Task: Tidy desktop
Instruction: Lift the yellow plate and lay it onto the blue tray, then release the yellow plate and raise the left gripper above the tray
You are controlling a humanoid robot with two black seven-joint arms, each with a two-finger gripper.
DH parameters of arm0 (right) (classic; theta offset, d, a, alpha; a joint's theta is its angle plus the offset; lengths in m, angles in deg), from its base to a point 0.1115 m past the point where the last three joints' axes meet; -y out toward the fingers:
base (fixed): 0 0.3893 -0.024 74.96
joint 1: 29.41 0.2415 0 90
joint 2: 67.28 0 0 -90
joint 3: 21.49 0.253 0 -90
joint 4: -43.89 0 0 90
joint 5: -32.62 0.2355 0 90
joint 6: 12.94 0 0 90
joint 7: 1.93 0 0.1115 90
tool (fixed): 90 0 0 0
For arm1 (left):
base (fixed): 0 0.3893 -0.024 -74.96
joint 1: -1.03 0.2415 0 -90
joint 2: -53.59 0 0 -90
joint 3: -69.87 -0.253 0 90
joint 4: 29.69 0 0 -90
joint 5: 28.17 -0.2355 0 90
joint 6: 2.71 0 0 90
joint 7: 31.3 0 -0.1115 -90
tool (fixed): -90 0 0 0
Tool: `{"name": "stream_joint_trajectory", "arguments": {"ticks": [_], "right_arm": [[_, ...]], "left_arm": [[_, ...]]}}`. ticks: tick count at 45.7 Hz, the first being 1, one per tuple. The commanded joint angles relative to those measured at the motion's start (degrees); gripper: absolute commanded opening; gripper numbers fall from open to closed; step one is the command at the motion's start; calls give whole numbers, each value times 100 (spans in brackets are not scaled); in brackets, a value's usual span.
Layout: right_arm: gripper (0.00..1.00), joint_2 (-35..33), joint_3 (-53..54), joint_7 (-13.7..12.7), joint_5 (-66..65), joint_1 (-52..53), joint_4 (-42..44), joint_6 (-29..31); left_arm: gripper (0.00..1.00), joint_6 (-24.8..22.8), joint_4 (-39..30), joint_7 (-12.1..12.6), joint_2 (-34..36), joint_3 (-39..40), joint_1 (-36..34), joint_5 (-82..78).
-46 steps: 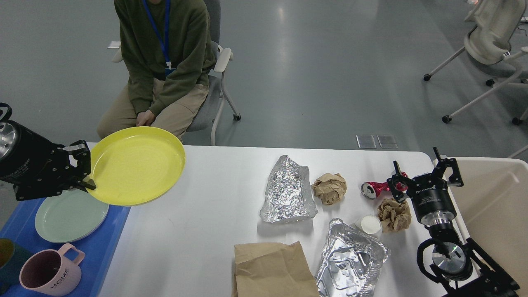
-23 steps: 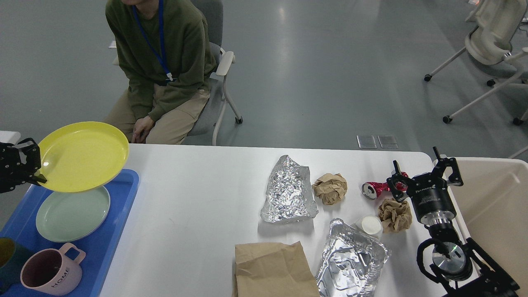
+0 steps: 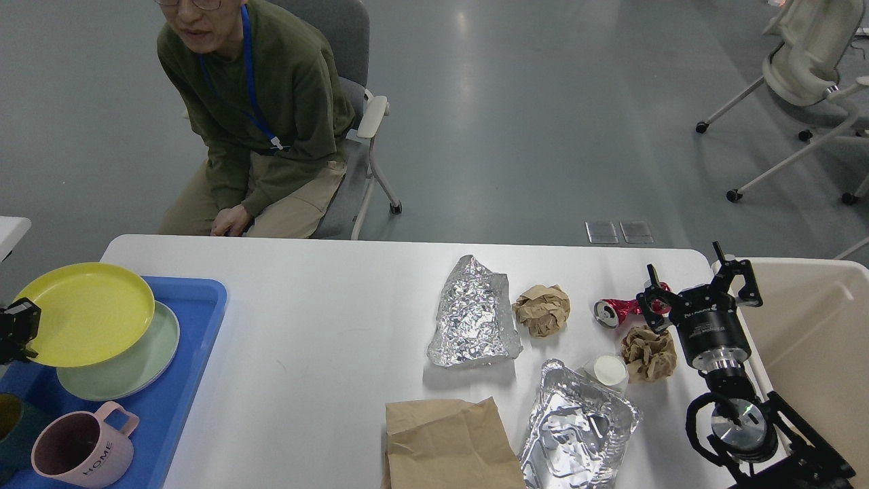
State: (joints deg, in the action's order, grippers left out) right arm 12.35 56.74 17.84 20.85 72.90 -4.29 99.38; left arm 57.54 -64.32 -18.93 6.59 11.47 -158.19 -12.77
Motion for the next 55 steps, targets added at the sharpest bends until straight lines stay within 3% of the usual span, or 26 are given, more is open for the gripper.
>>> {"name": "stream_joint_trajectory", "arguments": {"ticks": [1,28,34,44,48,55], "right_arm": [[100,0,0,0,0,0,10,0],[100,0,0,0,0,0,10,0],[100,0,0,0,0,0,10,0],[100,0,0,0,0,0,10,0],[100,0,0,0,0,0,10,0],[100,0,0,0,0,0,10,0]], "left_arm": [[0,110,114,-15,-73,205,347,-143],[1,269,184,3,-301,504,576,-151],[23,269,184,-6,-327,531,602,-151],[78,348,184,-24,-328,522,602,-151],[87,374,184,-15,-301,522,585,-151],[93,304,184,73,-257,522,453,-160]]}}
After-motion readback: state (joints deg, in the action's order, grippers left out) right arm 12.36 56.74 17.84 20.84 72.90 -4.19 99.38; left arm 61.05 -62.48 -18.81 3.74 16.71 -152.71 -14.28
